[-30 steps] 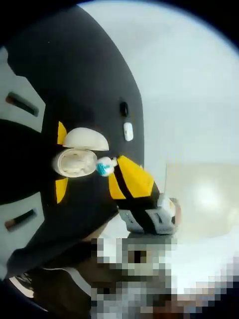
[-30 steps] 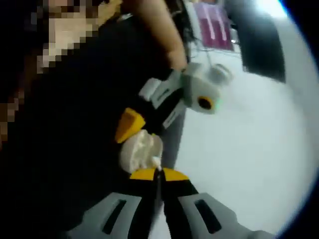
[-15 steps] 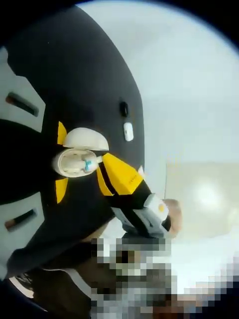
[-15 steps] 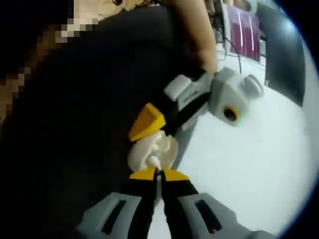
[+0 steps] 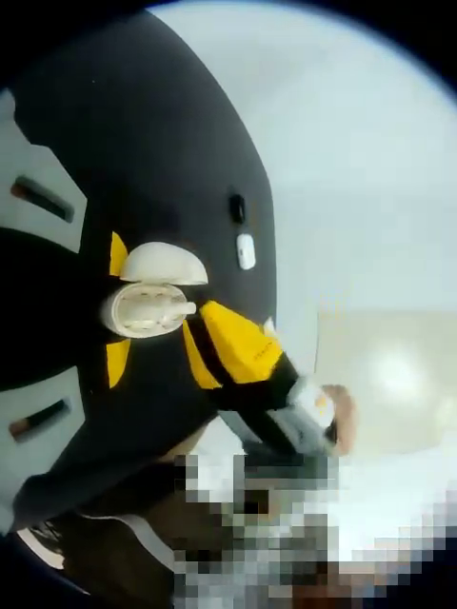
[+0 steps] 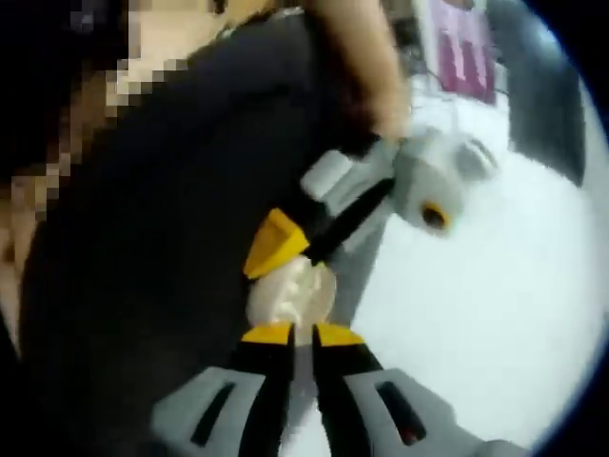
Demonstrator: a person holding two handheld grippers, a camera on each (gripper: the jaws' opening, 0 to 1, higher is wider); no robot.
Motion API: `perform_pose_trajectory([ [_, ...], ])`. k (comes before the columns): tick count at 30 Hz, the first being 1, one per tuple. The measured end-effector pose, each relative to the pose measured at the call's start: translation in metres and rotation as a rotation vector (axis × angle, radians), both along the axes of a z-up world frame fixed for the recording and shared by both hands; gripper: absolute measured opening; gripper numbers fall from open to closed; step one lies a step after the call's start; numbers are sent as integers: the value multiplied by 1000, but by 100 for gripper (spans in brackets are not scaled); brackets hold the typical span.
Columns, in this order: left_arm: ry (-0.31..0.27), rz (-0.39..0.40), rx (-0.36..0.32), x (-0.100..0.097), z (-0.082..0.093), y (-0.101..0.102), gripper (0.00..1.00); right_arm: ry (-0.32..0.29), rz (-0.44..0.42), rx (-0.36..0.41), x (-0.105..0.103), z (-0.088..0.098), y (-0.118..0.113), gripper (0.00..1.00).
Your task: Pick up three earphones and place each one into its charging case using tactile feedback, ensure that each earphone is properly inserted and securely positioned inside the case.
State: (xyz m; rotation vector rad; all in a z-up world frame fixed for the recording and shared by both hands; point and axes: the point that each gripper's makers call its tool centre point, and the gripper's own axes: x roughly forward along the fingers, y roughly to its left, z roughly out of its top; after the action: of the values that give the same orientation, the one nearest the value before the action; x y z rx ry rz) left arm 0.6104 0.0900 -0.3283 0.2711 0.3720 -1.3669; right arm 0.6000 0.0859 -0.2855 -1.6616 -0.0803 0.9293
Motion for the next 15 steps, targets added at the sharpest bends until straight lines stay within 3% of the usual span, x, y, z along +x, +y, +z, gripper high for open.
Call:
perform_pose_trajectory([
  [2,-1,-1,0,0,0,0,18,67,-17,96,6,9,-8,11],
  [4,-3,-1,1,0,0,0,18,147,-16,144,12,9,-19,18],
  [8,-3,-3,0,0,0,-1,18,406,-9,401,16,10,-27,29],
  [10,-8,-6,-1,0,0,-1,18,551,24,488,15,2,-26,38],
  [13,-7,-9,-4,1,1,-1,18,705,78,551,17,-14,-19,40],
  [15,-11,-13,-7,1,1,-1,18,758,118,599,20,-17,-11,40],
])
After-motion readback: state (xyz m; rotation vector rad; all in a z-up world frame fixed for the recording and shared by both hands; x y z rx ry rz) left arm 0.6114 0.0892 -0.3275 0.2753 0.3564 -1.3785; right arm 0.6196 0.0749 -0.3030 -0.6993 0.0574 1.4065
